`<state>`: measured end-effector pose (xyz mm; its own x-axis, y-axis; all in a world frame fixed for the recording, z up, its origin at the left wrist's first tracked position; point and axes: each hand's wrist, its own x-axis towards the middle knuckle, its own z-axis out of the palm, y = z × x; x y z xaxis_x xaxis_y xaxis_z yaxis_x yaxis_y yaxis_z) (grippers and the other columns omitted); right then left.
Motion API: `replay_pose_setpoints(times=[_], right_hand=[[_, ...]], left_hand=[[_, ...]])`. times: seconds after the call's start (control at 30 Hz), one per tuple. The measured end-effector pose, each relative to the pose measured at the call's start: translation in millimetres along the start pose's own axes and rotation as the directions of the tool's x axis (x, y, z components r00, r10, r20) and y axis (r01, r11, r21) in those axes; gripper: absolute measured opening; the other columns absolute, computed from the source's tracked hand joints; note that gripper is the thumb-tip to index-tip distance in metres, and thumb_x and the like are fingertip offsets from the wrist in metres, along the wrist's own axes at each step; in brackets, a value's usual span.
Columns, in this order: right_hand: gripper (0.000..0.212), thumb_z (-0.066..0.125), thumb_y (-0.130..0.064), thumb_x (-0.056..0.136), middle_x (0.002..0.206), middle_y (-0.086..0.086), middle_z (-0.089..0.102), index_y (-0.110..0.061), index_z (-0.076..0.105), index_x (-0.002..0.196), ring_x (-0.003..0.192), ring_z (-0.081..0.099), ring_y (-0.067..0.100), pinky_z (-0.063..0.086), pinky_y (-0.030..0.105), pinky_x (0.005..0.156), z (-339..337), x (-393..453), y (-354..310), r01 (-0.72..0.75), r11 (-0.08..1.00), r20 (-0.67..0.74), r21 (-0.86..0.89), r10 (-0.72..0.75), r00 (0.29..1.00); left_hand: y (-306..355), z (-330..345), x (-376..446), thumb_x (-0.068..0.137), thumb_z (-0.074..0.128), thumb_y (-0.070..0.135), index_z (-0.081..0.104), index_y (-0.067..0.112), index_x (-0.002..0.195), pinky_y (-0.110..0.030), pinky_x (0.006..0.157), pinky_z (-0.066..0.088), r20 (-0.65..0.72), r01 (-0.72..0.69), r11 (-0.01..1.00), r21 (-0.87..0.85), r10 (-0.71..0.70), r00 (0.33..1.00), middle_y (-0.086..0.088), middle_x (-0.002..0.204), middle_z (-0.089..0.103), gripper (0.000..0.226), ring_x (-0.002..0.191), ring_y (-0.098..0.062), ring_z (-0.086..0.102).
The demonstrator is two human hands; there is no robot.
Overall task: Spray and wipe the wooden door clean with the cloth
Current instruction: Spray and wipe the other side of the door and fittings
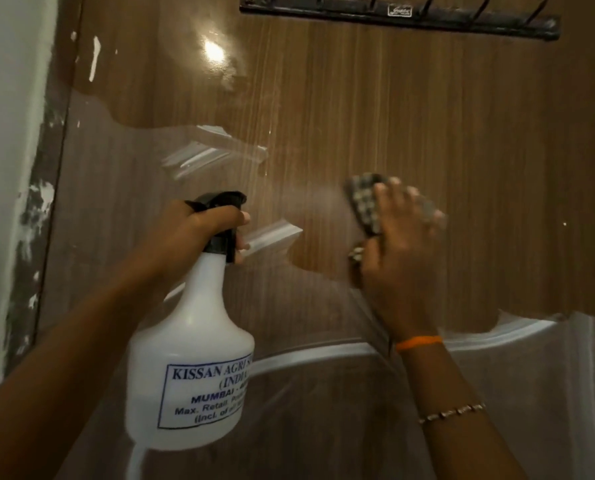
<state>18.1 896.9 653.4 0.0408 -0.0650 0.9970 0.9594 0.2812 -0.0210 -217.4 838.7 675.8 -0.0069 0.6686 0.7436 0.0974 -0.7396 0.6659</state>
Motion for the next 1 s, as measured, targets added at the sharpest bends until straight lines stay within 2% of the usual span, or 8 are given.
replay_pose_setpoints(times=[0.13,0.2,0.37,0.47,0.6,0.77,0.87,1.0], right_hand=[[0.067,0.042,-0.014,0.081,0.154,0.013,0.03,-0.006,0.033,0.147,0.144,0.023,0.032,0.008,0.055,0.116,7,-8,-12,-0.41,0.912,-0.178,0.012,0.405,0.897],[0.068,0.04,-0.018,0.082,0.153,0.017,0.03,-0.003,0.031,0.148,0.143,0.024,0.035,0.01,0.056,0.115,18,-5,-36,-0.457,0.889,-0.201,0.003,0.448,0.871],[0.061,0.031,-0.024,0.088,0.154,0.015,0.03,-0.015,0.033,0.149,0.143,0.025,0.036,0.01,0.054,0.115,50,1,-107,-0.047,0.996,-0.018,-0.079,0.045,0.999],[0.053,0.029,-0.032,0.093,0.153,0.016,0.033,-0.022,0.044,0.143,0.143,0.024,0.036,0.002,0.049,0.117,60,0,-131,0.241,0.969,0.107,0.06,-0.246,0.963],[0.053,0.043,-0.027,0.087,0.153,0.01,0.034,-0.025,0.048,0.14,0.142,0.028,0.032,0.011,0.053,0.117,58,1,-118,0.325,0.942,0.115,0.083,-0.333,0.936],[0.058,0.035,-0.027,0.087,0.155,0.009,0.029,-0.024,0.039,0.146,0.143,0.022,0.034,0.002,0.053,0.115,23,7,-52,-0.008,1.0,-0.009,-0.016,0.008,1.0],[0.06,0.038,-0.019,0.086,0.155,0.009,0.029,-0.025,0.04,0.145,0.144,0.02,0.033,0.004,0.056,0.115,12,13,-21,-0.237,0.971,-0.103,0.016,0.237,0.966],[0.063,0.044,-0.013,0.082,0.154,0.013,0.031,-0.02,0.043,0.144,0.144,0.021,0.036,0.002,0.055,0.114,26,18,-46,-0.279,0.959,-0.153,0.05,0.284,0.947]], left_hand=[[-2,-5,3,0.086,0.06,0.013,0.064,0.003,0.061,-0.012,0.042,0.043,0.057,0.005,1.0,0.002,-0.005,0.998,-0.004,0.055,0.066,0.027,0.044,-0.005,0.058],[-3,-6,6,0.082,0.065,0.018,0.065,0.005,0.059,-0.013,0.044,0.045,0.077,-0.013,1.0,0.007,0.012,0.997,-0.008,0.059,0.067,0.026,0.047,-0.008,0.06],[-9,-22,18,0.063,0.072,0.028,0.063,0.003,0.073,-0.016,0.047,0.05,0.051,-0.022,0.996,-0.083,0.027,0.998,-0.006,0.058,0.066,0.028,0.05,-0.013,0.062],[-18,-38,27,0.047,0.071,0.042,0.067,0.005,0.081,-0.023,0.053,0.057,0.017,0.031,0.996,-0.085,-0.03,0.999,-0.012,0.066,0.069,0.051,0.056,-0.022,0.066],[-19,-46,29,0.05,0.072,0.037,0.067,0.005,0.087,-0.023,0.051,0.056,0.007,0.032,0.999,-0.025,-0.032,0.999,-0.012,0.063,0.069,0.049,0.053,-0.023,0.066],[-17,-44,25,0.062,0.061,0.032,0.064,0.002,0.074,-0.015,0.043,0.047,0.019,0.022,0.999,0.035,-0.023,1.0,-0.007,0.06,0.069,0.033,0.047,-0.011,0.062],[-18,-38,25,0.063,0.06,0.03,0.065,0.003,0.07,-0.014,0.048,0.048,0.063,-0.011,1.0,0.003,0.011,0.998,-0.008,0.061,0.068,0.028,0.05,-0.012,0.063],[-13,-34,30,0.064,0.074,0.032,0.064,0.007,0.069,-0.019,0.052,0.052,0.127,-0.118,0.99,-0.075,0.127,0.984,-0.009,0.061,0.065,0.028,0.051,-0.016,0.062]])
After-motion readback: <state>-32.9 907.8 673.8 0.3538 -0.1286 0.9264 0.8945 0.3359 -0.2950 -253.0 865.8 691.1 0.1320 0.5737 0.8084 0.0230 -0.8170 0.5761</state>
